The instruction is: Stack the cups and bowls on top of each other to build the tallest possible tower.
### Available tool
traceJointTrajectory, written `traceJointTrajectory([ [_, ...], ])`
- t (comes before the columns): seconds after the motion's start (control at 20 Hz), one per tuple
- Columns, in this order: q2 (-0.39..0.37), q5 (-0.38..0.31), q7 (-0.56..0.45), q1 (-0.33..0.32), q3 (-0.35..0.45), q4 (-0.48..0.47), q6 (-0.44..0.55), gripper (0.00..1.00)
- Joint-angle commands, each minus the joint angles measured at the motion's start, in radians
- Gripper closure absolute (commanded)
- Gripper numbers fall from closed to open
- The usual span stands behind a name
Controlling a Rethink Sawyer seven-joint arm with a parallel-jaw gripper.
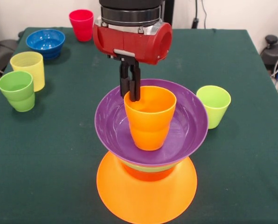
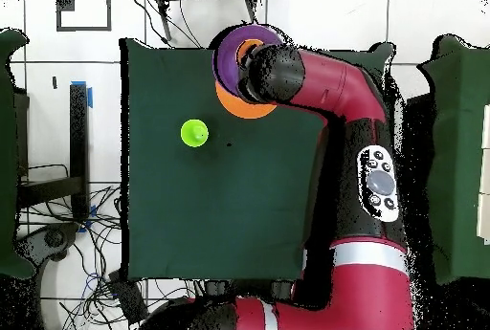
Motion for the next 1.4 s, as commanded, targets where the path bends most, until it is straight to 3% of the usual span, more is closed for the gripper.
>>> traceJointTrajectory([
  [0.05,0.017,0.006,0.08,0.03,-0.002,-0.002,0.209,1.0],
  [1.4,0.007,0.014,0.069,0.043,-0.002,-0.027,0.214,1.0],
])
